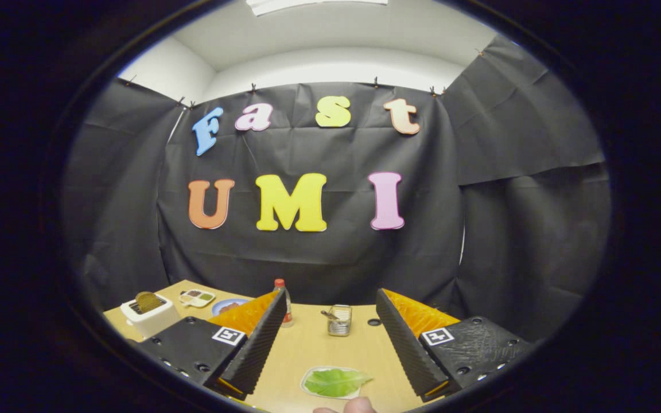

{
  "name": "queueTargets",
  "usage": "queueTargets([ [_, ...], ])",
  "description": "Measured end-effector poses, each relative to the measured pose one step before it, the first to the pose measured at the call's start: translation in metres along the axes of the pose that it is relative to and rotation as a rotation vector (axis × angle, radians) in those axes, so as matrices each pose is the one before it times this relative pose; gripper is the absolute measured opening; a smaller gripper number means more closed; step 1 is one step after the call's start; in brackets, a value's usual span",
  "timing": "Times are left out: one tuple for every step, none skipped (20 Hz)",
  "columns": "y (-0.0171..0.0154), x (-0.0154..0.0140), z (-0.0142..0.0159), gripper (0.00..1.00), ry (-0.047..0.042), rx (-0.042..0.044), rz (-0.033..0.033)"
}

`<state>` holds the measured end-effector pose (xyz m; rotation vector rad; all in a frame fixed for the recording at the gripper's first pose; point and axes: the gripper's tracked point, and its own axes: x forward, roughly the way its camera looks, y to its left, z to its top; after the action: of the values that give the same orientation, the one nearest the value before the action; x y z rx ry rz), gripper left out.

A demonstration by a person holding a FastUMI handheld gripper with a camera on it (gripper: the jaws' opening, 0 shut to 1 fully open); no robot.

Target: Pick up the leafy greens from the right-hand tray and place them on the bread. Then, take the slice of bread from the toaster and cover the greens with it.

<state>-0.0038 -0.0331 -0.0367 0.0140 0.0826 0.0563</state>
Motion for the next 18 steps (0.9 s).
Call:
queueTargets([
  [-0.00539,0.00033,-0.00798,0.95,0.01570,-0.00620,-0.00397],
  [-0.00504,0.00013,-0.00875,0.95,0.01637,-0.00384,-0.00194],
  [-0.00487,0.00022,-0.00877,0.95,0.01557,-0.00233,-0.00444],
  [-0.00599,0.00021,-0.01118,0.95,0.02065,-0.00054,-0.00333],
  [-0.00531,0.00051,-0.01273,0.95,0.02448,0.00148,-0.00102],
  [-0.00510,0.00241,-0.01347,0.95,0.02649,0.00450,-0.00012],
  [-0.00536,0.00312,-0.01553,0.96,0.02879,0.00587,0.00410],
  [-0.00373,0.00289,-0.01596,0.96,0.02956,0.00915,0.00732],
  [-0.00481,0.00484,-0.01659,0.96,0.03028,0.00940,0.00693],
  [-0.00667,0.00612,-0.01878,0.96,0.03488,0.00621,0.00461],
  [-0.00551,0.00791,-0.01706,0.96,0.03550,0.00655,0.00432],
  [-0.00527,0.00934,-0.01539,0.96,0.03029,0.00688,0.00517],
  [-0.00580,0.00919,-0.01475,0.96,0.03076,0.00563,0.00420],
  [-0.00479,0.00962,-0.01304,0.96,0.02618,0.00668,0.00543],
  [-0.00578,0.01125,-0.01103,0.96,0.02266,0.00405,0.00367],
  [-0.00550,0.01125,-0.00981,0.96,0.02061,0.00243,0.00064],
  [-0.00405,0.01323,-0.00987,0.96,0.02216,-0.00355,0.00389],
  [-0.00338,0.01435,-0.00933,0.96,0.02468,0.00427,0.00786],
])
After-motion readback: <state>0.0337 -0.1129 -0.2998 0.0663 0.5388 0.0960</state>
